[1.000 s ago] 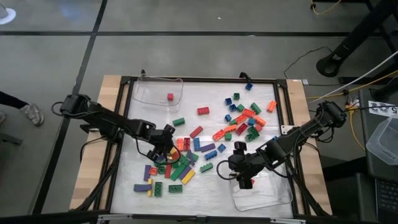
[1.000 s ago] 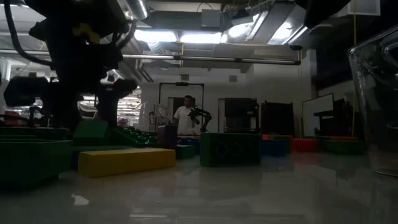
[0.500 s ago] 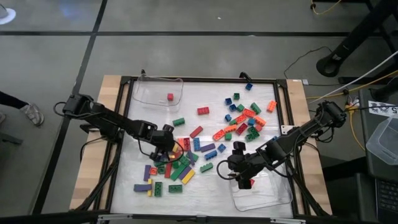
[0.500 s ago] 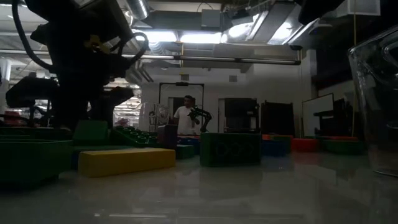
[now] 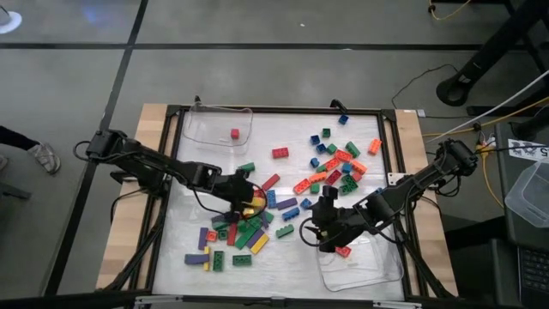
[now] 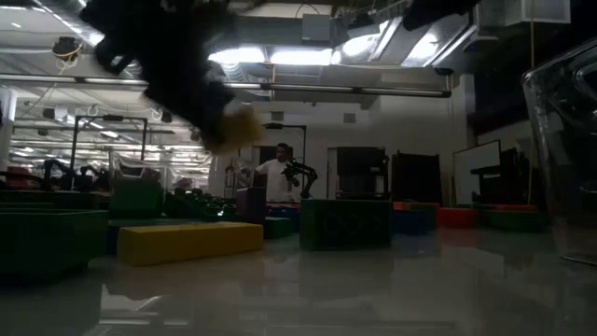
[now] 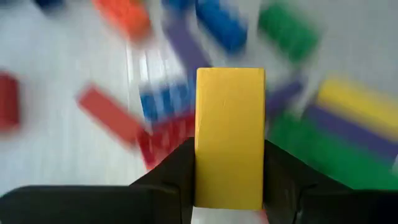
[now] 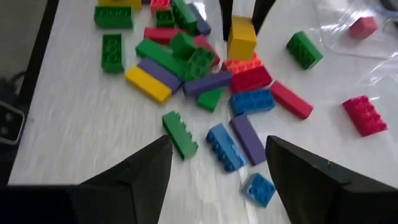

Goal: Sort blocks by size
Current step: Put the rectangular yellow block into the bottom transparent bin

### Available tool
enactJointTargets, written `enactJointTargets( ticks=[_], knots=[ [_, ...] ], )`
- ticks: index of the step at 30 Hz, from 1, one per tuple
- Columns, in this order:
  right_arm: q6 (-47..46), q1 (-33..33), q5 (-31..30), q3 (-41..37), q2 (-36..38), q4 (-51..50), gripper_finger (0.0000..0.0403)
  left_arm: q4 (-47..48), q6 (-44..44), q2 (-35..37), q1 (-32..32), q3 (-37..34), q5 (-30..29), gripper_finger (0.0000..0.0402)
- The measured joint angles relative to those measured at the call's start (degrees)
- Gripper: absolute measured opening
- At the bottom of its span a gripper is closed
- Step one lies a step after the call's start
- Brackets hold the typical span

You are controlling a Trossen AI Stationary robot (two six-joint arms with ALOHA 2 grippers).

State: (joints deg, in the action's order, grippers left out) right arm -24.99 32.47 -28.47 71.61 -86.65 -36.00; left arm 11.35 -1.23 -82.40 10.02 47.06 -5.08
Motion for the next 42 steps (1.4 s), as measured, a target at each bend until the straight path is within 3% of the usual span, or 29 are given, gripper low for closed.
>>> enactJointTargets(
  ticks=[8,14,28,36,42],
  knots=[
    [4.7,-0.4,-6.9,0.0,0.0,2.0,0.0259,-14.6,0.3,0.0,0.1,1.6,0.0,0.0122],
    [9.8,-4.0,-6.9,0.0,0.0,8.7,0.0259,-19.3,-0.3,0.0,0.1,1.6,0.0,0.0126],
    [12.2,-12.7,7.4,0.0,-1.9,16.3,0.0259,-21.8,-3.2,0.0,0.1,1.6,0.0,0.0126],
    [16.0,-13.8,7.1,0.0,-5.4,20.2,0.0255,-23.3,-3.5,0.0,0.2,1.6,0.0,0.0127],
    [17.5,-13.8,7.1,0.0,-5.5,20.0,0.0199,-22.4,-3.5,0.0,0.6,1.5,0.0,0.0129]
  ],
)
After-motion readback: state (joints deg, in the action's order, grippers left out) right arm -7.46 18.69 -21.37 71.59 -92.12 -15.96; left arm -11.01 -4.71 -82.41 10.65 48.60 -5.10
